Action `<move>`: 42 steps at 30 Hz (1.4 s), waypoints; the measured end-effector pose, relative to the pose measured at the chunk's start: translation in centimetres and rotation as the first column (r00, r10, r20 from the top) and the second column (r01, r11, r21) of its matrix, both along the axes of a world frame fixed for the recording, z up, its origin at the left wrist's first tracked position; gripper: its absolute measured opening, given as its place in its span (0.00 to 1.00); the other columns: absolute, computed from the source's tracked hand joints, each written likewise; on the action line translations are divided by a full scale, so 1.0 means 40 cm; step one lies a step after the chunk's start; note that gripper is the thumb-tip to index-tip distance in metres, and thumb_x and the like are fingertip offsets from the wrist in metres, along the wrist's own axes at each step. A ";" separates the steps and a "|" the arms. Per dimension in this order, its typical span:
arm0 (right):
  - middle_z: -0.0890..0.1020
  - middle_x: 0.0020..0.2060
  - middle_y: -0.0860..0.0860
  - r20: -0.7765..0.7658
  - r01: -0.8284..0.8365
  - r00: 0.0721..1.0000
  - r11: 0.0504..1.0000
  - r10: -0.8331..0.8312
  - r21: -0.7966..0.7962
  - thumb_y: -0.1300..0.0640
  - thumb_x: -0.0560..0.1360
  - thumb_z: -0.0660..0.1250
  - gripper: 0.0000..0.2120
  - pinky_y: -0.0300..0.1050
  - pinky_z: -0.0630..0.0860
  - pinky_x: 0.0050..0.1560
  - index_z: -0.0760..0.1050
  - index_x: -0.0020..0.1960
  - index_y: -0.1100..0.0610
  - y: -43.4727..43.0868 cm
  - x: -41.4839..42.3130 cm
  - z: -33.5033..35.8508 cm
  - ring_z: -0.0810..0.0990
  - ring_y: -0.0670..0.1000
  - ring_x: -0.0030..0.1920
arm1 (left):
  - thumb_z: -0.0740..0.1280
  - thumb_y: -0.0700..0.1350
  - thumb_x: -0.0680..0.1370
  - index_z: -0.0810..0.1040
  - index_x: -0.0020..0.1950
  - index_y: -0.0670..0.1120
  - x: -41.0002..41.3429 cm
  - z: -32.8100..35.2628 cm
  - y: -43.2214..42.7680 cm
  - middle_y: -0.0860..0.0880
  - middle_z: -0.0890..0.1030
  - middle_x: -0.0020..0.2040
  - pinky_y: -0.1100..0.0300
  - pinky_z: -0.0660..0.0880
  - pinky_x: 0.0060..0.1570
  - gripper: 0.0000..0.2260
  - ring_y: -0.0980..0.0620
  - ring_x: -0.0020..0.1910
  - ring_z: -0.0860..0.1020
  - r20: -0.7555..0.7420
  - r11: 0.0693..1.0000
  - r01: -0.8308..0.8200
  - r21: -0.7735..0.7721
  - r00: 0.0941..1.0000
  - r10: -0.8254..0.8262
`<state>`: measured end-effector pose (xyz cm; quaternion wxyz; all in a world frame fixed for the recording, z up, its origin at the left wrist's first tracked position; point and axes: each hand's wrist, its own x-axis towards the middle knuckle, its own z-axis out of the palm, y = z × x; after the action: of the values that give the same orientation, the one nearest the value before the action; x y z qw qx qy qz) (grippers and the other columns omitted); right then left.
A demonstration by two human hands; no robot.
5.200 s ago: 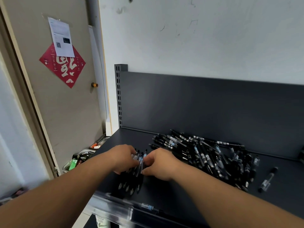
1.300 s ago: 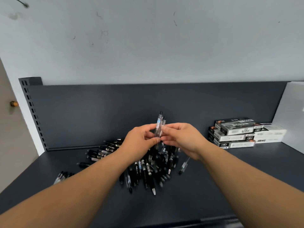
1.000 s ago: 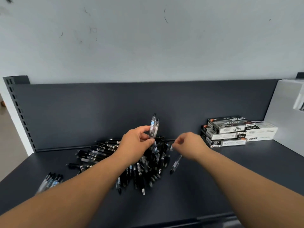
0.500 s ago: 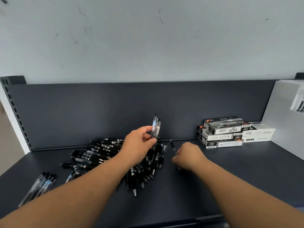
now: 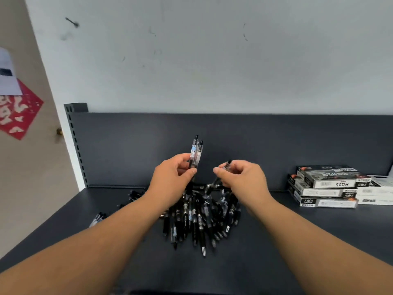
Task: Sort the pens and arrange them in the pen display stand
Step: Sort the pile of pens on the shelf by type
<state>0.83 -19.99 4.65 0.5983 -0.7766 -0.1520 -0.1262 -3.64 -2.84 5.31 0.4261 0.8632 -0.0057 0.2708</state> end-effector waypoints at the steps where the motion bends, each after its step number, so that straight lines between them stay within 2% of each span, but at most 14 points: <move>1: 0.82 0.31 0.49 -0.008 -0.044 0.999 0.999 0.045 0.030 0.54 0.71 0.75 0.06 0.42 0.78 0.38 0.81 0.35 0.52 0.030 -0.009 0.009 0.78 0.44 0.31 | 0.70 0.43 0.76 0.77 0.55 0.57 -0.014 0.010 0.022 0.59 0.79 0.41 0.73 0.71 0.43 0.12 0.63 0.41 0.77 -0.004 1.000 -0.018 0.020 1.000 0.018; 8: 0.78 0.32 0.53 -0.173 -0.350 0.921 0.937 0.348 0.022 0.52 0.77 0.68 0.13 0.40 0.79 0.32 0.79 0.46 0.63 0.255 -0.068 0.011 0.79 0.47 0.29 | 0.72 0.43 0.74 0.79 0.55 0.54 -0.119 0.039 0.226 0.53 0.83 0.46 0.58 0.75 0.56 0.11 0.53 0.47 0.81 -0.142 0.990 -0.127 0.067 0.981 0.135; 13: 0.79 0.31 0.56 -0.317 -0.479 0.833 0.878 0.453 -0.004 0.51 0.79 0.64 0.14 0.42 0.79 0.30 0.74 0.43 0.62 0.407 -0.122 -0.037 0.80 0.50 0.28 | 0.72 0.45 0.74 0.80 0.56 0.50 -0.187 0.013 0.370 0.52 0.82 0.43 0.60 0.76 0.46 0.11 0.56 0.36 0.77 -0.358 0.966 -0.204 0.157 0.900 0.248; 15: 0.79 0.31 0.56 -0.349 -0.498 0.824 0.864 0.446 -0.072 0.51 0.80 0.64 0.14 0.45 0.81 0.32 0.73 0.42 0.61 0.460 -0.135 -0.060 0.81 0.51 0.29 | 0.72 0.44 0.75 0.80 0.54 0.47 -0.209 -0.008 0.418 0.49 0.83 0.42 0.60 0.77 0.42 0.09 0.55 0.33 0.77 -0.447 0.957 -0.235 0.167 0.847 0.286; 19: 0.79 0.31 0.56 -0.378 -0.502 0.840 0.821 0.389 -0.270 0.51 0.80 0.63 0.15 0.43 0.80 0.29 0.71 0.40 0.60 0.526 -0.143 -0.090 0.81 0.51 0.28 | 0.70 0.41 0.75 0.82 0.51 0.37 -0.240 -0.054 0.493 0.39 0.84 0.45 0.52 0.80 0.48 0.09 0.48 0.36 0.78 -0.592 0.936 -0.278 0.219 0.724 0.353; 21: 0.80 0.31 0.56 -0.395 -0.499 0.847 0.789 0.356 -0.358 0.51 0.80 0.63 0.14 0.44 0.81 0.32 0.71 0.40 0.60 0.541 -0.143 -0.103 0.83 0.53 0.30 | 0.68 0.40 0.75 0.81 0.50 0.39 -0.241 -0.074 0.514 0.41 0.83 0.42 0.57 0.81 0.43 0.06 0.49 0.34 0.78 -0.651 0.932 -0.261 0.251 0.667 0.362; 23: 0.81 0.33 0.56 -0.423 -0.502 0.843 0.768 0.332 -0.398 0.52 0.79 0.65 0.12 0.48 0.83 0.37 0.74 0.52 0.62 0.548 -0.139 -0.113 0.83 0.54 0.33 | 0.67 0.40 0.76 0.79 0.50 0.44 -0.237 -0.089 0.515 0.48 0.79 0.39 0.65 0.77 0.36 0.04 0.54 0.32 0.76 -0.701 0.931 -0.209 0.300 0.613 0.364; 26: 0.84 0.38 0.57 -0.439 -0.498 0.855 0.677 0.278 -0.542 0.51 0.78 0.66 0.24 0.46 0.83 0.40 0.68 0.68 0.64 0.546 -0.135 -0.114 0.85 0.54 0.36 | 0.66 0.42 0.77 0.80 0.58 0.40 -0.219 -0.114 0.506 0.44 0.82 0.51 0.65 0.76 0.38 0.11 0.52 0.36 0.77 -0.737 0.932 -0.131 0.338 0.579 0.349; 29: 0.84 0.34 0.54 -0.398 -0.454 0.891 0.474 0.221 -0.754 0.46 0.77 0.66 0.19 0.44 0.81 0.40 0.75 0.55 0.63 0.534 -0.136 -0.105 0.83 0.52 0.32 | 0.64 0.48 0.78 0.80 0.60 0.41 -0.206 -0.121 0.499 0.43 0.81 0.57 0.58 0.75 0.52 0.15 0.47 0.47 0.77 -0.705 0.877 -0.065 0.475 0.569 0.424; 31: 0.84 0.33 0.54 -0.398 -0.459 0.889 0.434 0.227 -0.775 0.47 0.77 0.67 0.18 0.45 0.82 0.42 0.78 0.51 0.63 0.540 -0.137 -0.112 0.84 0.53 0.34 | 0.63 0.51 0.78 0.81 0.54 0.39 -0.194 -0.124 0.500 0.41 0.82 0.53 0.56 0.75 0.52 0.16 0.45 0.47 0.78 -0.698 0.871 -0.046 0.489 0.578 0.422; 35: 0.86 0.40 0.55 -0.356 -0.478 0.877 0.503 0.323 -0.720 0.54 0.76 0.68 0.08 0.42 0.81 0.46 0.80 0.46 0.60 0.560 -0.136 -0.134 0.84 0.52 0.37 | 0.64 0.60 0.76 0.78 0.47 0.42 -0.182 -0.124 0.490 0.43 0.80 0.45 0.57 0.74 0.44 0.21 0.45 0.47 0.80 -0.710 0.869 -0.020 0.494 0.569 0.416; 37: 0.86 0.42 0.55 -0.385 -0.546 0.837 0.558 0.389 -0.625 0.59 0.74 0.69 0.01 0.46 0.82 0.49 0.79 0.46 0.55 0.564 -0.140 -0.144 0.85 0.54 0.43 | 0.63 0.63 0.76 0.79 0.51 0.42 -0.181 -0.121 0.487 0.45 0.80 0.47 0.58 0.73 0.46 0.24 0.46 0.48 0.79 -0.701 0.848 -0.011 0.530 0.557 0.445; 39: 0.85 0.44 0.56 -0.402 -0.566 0.823 0.626 0.401 -0.537 0.62 0.74 0.69 0.07 0.49 0.83 0.47 0.75 0.43 0.51 0.559 -0.137 -0.147 0.86 0.55 0.44 | 0.63 0.65 0.74 0.78 0.54 0.43 -0.181 -0.119 0.487 0.45 0.80 0.51 0.58 0.71 0.47 0.26 0.47 0.49 0.78 -0.692 0.838 -0.011 0.545 0.559 0.457; 42: 0.83 0.45 0.52 -0.234 -0.362 0.932 0.728 0.277 -0.583 0.59 0.73 0.70 0.06 0.45 0.81 0.45 0.75 0.45 0.50 0.531 -0.099 -0.140 0.85 0.52 0.42 | 0.64 0.68 0.71 0.72 0.63 0.44 -0.182 -0.120 0.479 0.46 0.77 0.61 0.58 0.73 0.54 0.32 0.47 0.58 0.76 -0.689 0.830 -0.002 0.558 0.556 0.464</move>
<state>-3.14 1.25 -0.94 0.3328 -0.8973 -0.2768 0.0864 -10.94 16.33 0.50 0.1033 0.9605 0.2370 -0.1029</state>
